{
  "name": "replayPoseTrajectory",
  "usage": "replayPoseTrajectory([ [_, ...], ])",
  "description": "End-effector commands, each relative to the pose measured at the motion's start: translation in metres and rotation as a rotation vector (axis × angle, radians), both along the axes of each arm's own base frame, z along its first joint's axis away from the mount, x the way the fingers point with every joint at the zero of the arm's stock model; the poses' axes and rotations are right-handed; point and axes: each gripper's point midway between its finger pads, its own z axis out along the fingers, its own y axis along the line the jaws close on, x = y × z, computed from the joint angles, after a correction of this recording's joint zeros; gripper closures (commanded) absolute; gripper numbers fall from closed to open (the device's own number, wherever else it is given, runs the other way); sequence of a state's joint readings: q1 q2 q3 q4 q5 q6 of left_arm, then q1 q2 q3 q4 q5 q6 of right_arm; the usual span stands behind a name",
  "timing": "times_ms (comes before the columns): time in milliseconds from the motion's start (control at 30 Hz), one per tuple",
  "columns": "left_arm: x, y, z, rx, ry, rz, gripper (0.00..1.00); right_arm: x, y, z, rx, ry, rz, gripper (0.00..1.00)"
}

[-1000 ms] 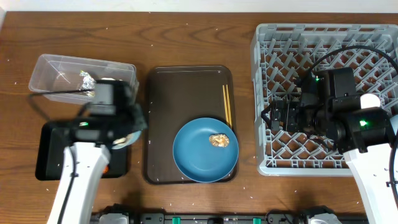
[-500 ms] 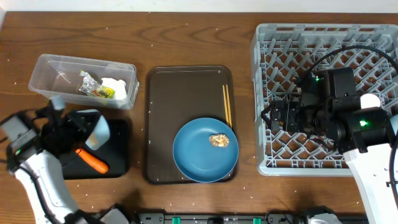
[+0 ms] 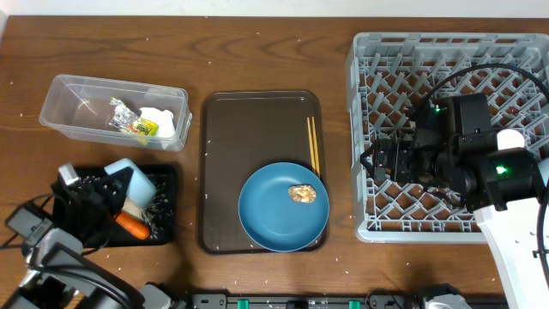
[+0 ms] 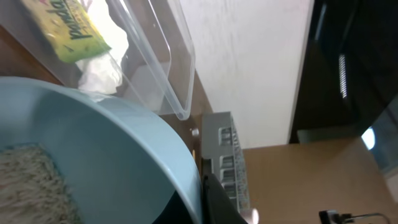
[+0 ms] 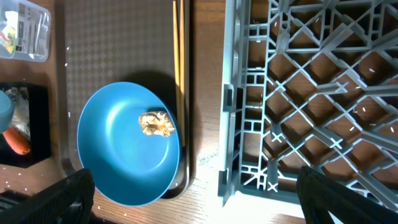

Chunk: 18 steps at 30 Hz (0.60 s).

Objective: Sort waste into correct bins and load items into the dishwasher rack
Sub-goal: 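Carry the rice bowl left and tip the rice onto the black tray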

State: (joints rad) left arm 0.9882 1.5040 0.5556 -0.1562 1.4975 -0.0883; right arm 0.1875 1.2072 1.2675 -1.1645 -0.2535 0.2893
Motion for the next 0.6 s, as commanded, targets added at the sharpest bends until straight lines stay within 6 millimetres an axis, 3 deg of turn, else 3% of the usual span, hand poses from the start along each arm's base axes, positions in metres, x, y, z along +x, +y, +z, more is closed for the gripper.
replayPoseTrajectory([
  [0, -0.004, 0.005, 0.011, -0.006, -0.076, 0.002, 0.93, -0.002, 0.004, 0.0, 0.002, 0.003, 0.007, 0.04],
  [200, -0.006, 0.006, 0.021, -0.027, -0.065, 0.015, 0.94, -0.001, 0.004, 0.001, 0.002, -0.001, 0.007, 0.03],
  [333, -0.003, 0.011, 0.032, 0.119, -0.142, 0.012, 0.94, -0.001, 0.004, 0.001, 0.003, -0.005, 0.007, 0.03],
  [567, 0.0, 0.017, 0.027, 0.158, -0.121, 0.032, 0.94, 0.001, 0.004, 0.002, 0.005, -0.012, 0.006, 0.03],
])
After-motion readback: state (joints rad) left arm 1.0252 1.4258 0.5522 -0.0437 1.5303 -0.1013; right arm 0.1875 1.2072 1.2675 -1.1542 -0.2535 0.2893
